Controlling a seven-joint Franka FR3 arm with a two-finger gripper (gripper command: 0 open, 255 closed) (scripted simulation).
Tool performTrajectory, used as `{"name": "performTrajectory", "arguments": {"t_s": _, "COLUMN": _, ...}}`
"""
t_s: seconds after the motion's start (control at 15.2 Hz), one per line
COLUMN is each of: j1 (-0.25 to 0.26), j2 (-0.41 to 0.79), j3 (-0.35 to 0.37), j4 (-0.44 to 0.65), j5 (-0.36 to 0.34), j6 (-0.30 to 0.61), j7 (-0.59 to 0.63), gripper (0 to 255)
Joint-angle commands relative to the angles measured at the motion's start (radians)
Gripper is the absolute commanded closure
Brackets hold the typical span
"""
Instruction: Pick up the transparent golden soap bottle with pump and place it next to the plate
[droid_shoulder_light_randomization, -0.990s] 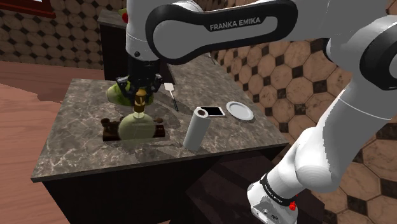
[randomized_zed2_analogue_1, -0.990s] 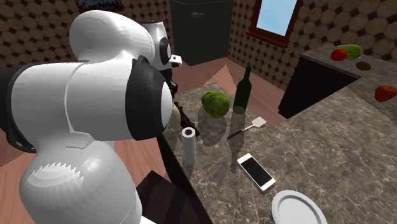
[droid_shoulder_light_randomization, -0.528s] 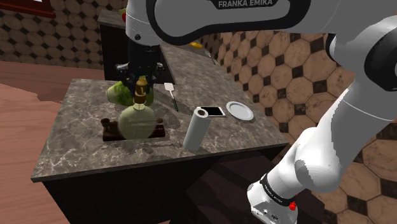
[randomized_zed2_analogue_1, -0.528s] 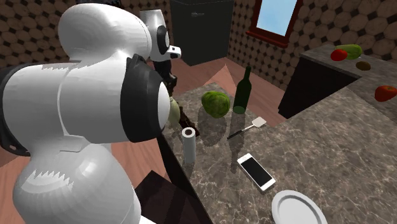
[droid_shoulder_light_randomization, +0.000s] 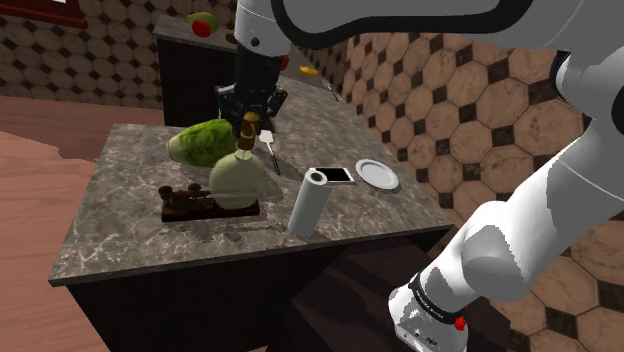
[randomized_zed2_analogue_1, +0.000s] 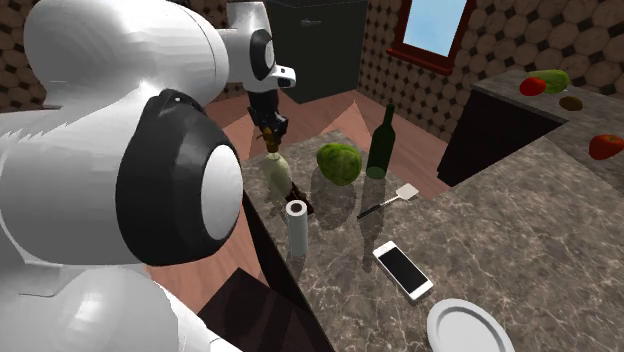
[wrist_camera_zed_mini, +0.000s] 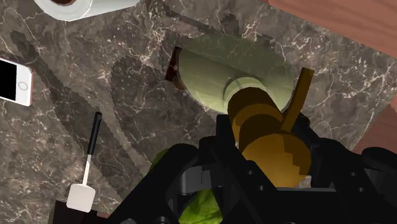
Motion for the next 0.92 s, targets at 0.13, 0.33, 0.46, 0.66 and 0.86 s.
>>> {"name": "performTrajectory", "arguments": {"t_s": 0.13, "j1": -0.032, "j2": -0.117, "j3": -0.05, "j4": -0.086, "j5": 0.043, "j6": -0.021, "j7": -0.098, "gripper": 255}}
{"name": "performTrajectory", "arguments": {"t_s": 0.33, "j1": -0.052, "j2": -0.198, "j3": -0.095, "j4": -0.141, "j5": 0.063, "j6": -0.044, "j7": -0.172, "gripper": 255}}
{"name": "performTrajectory", "arguments": {"t_s": 0.46, "j1": -0.064, "j2": -0.247, "j3": -0.127, "j4": -0.172, "j5": 0.071, "j6": -0.062, "j7": -0.219, "gripper": 255}}
{"name": "performTrajectory", "arguments": {"t_s": 0.66, "j1": -0.082, "j2": -0.314, "j3": -0.177, "j4": -0.209, "j5": 0.074, "j6": -0.092, "j7": -0.288, "gripper": 255}}
{"name": "performTrajectory", "arguments": {"t_s": 0.86, "j1": -0.101, "j2": -0.372, "j3": -0.228, "j4": -0.235, "j5": 0.068, "j6": -0.124, "j7": -0.357, "gripper": 255}}
